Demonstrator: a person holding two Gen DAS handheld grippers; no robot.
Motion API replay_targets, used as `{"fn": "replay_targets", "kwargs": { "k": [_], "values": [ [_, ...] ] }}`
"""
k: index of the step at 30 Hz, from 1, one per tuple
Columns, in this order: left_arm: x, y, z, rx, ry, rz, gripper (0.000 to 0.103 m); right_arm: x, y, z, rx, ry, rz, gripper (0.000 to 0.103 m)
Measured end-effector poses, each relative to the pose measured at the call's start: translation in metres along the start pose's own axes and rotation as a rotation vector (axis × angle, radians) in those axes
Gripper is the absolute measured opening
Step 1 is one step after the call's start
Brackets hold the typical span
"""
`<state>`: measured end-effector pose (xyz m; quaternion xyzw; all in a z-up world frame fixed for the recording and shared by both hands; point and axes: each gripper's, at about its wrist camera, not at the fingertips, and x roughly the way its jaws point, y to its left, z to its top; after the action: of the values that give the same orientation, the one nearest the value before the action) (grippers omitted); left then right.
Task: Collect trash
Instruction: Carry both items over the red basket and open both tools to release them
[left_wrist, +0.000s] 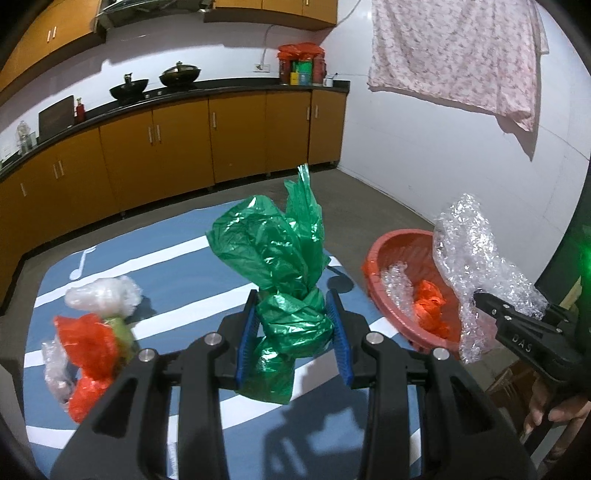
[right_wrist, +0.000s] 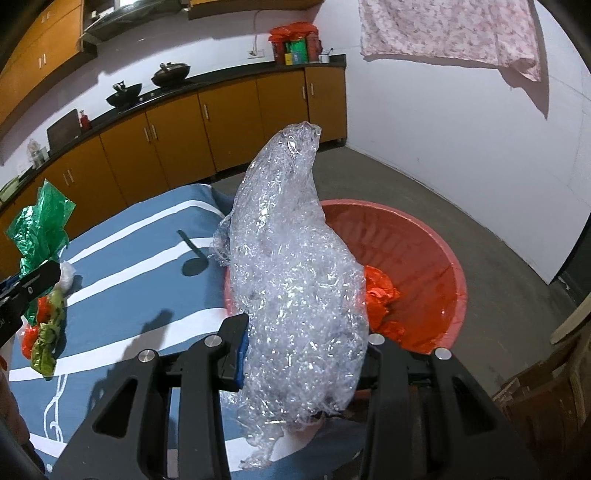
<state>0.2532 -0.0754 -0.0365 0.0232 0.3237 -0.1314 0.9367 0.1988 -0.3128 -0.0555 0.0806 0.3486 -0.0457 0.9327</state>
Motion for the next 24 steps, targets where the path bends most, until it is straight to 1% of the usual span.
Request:
{"fn": "replay_targets", "kwargs": {
  "k": [12, 19, 24],
  "values": [
    [0.029, -0.037, 0.002, 0.048, 0.031, -0.065, 0.036, 0.011, -0.027, 0.0, 0.047, 0.015, -0.047, 0.037],
    [0.053, -0.06, 0.006, 0.064, 0.053, -0.124, 0.036, 0.022, -0.045, 0.004, 0.087, 0.029, -0.085, 0.037],
    [0.074, -0.082, 0.008, 0.082, 0.068, -0.18, 0.036, 0.031, -0.06, 0.008, 0.109, 0.034, -0.106, 0.037]
  ]
}}
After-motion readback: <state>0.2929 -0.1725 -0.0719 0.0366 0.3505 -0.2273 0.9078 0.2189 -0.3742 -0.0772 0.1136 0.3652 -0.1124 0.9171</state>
